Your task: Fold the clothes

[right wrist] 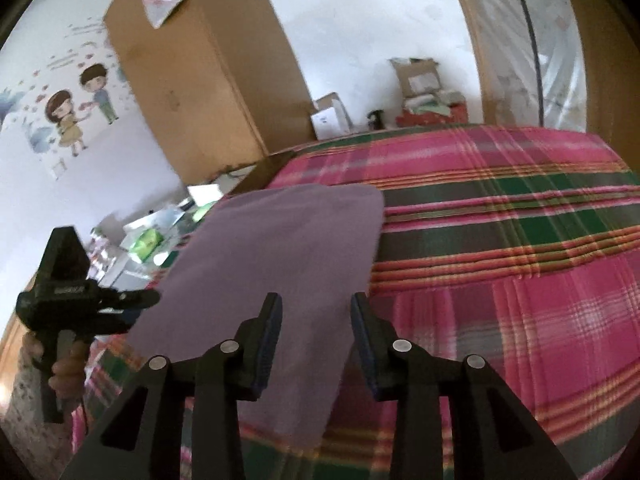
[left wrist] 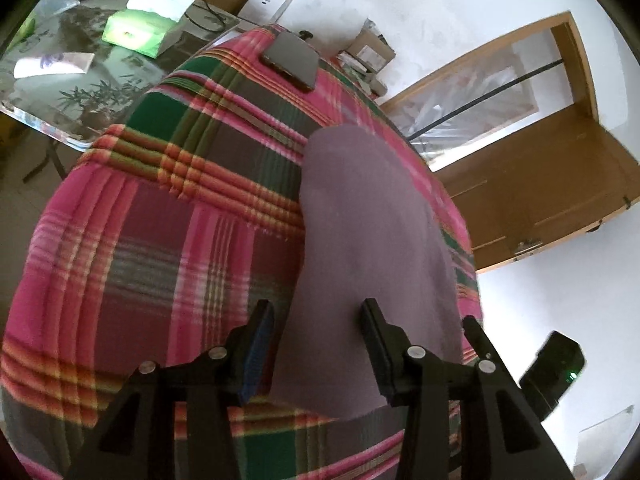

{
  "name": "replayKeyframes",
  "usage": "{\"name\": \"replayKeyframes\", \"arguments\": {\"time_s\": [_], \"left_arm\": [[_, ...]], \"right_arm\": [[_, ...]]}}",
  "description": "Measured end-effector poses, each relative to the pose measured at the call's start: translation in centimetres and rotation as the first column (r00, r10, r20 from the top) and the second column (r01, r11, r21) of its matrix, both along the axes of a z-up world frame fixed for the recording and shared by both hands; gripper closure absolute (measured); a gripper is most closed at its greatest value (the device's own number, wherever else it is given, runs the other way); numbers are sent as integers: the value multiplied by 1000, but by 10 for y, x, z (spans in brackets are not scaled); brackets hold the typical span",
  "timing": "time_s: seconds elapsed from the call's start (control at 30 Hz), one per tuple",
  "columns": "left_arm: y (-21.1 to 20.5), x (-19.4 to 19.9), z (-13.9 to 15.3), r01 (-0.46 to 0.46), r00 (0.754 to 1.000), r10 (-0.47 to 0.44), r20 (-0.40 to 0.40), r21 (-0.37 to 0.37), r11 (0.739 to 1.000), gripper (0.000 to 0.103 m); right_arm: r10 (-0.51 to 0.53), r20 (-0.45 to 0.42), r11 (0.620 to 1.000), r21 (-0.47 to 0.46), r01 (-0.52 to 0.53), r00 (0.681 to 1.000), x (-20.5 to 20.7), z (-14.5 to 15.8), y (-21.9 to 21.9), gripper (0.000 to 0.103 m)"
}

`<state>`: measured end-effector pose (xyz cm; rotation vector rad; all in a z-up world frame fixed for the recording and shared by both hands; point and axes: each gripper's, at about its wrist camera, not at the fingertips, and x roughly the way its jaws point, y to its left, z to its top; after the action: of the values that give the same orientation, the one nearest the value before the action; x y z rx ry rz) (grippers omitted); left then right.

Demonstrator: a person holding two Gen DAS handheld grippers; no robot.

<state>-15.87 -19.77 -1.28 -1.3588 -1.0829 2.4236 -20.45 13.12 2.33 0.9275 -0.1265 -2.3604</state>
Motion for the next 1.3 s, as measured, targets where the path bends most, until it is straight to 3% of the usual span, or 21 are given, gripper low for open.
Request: {"name": "replayKeyframes", "arguments": {"time_s": [0.13,0.3,0.53,1.0,1.13,1.3], "left_arm": [[4,6,2,-8,1000,8,-1,-53,999,57],[4,8,-1,-19,1000,20,14,-93,995,56],[9,17,1,-32,999,34,18,-137,990,56],[25,48,6,-20,998,34,57,-225,974,58],[33,59,9,-13,997,32,68,-266,964,63],[60,81,20,-31,999,41,17,-377,926,63]], "right_arm": [[37,-48,995,89,-33,998,18,-6,-11,67],[26,-3,986,164,-25,1000,18,-24,-15,68],[14,61,988,150,-23,998,15,-30,-8,68],[-22,88,987,158,7,996,35,-28,1,68],[-47,83,987,154,33,995,47,-25,7,68],[-33,78,992,123,23,996,68,-20,8,68]]}}
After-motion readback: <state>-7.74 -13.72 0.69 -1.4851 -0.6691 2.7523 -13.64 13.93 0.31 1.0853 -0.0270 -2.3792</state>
